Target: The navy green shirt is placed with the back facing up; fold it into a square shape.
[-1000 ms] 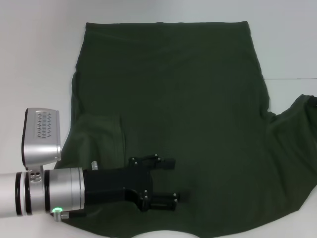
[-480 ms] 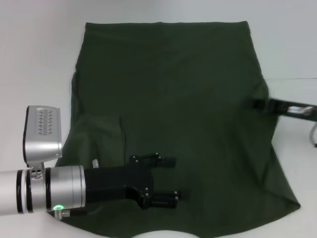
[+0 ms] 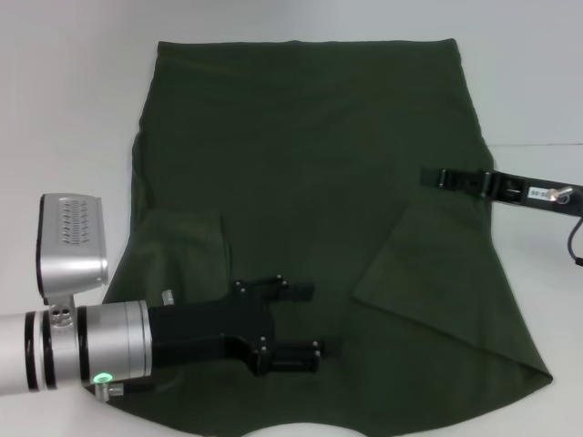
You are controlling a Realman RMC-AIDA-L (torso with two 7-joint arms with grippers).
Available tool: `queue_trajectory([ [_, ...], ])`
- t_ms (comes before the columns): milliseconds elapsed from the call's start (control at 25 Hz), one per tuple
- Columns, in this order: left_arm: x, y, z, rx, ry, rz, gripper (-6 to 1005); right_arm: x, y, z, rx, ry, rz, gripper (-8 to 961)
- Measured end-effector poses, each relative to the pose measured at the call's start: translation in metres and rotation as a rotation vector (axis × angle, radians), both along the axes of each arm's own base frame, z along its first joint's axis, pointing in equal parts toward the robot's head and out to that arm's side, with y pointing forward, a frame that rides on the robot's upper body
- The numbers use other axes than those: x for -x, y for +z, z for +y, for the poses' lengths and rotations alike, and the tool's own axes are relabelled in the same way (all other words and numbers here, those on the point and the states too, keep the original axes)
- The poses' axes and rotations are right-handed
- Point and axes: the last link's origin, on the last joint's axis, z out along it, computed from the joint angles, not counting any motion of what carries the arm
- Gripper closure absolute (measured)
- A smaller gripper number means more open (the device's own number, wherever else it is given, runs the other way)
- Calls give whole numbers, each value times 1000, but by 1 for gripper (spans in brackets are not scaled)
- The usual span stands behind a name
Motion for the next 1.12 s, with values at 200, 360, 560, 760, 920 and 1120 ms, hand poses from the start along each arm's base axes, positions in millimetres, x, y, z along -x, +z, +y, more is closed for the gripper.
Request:
queue_trajectory([
  [200, 2, 4, 2, -8, 32, -10, 108, -4, -2, -9, 0, 29, 9, 314],
  [360, 13, 17, 6, -15, 140, -24, 108, -2, -11, -24, -11, 137, 12, 235],
  [560, 36, 38, 10, -72, 305, -3, 108, -2, -26, -37, -25, 208, 6, 171],
  [760, 58, 57, 13, -114, 493, -16, 108, 2, -33, -39, -36, 216, 18, 140],
  [920, 73, 76, 10, -126, 607, -24, 109, 5, -33, -37, -44, 218, 35, 151],
  [1120, 95, 95, 2, -139, 763, -18, 109, 8, -34, -36, -47, 219, 45, 152],
])
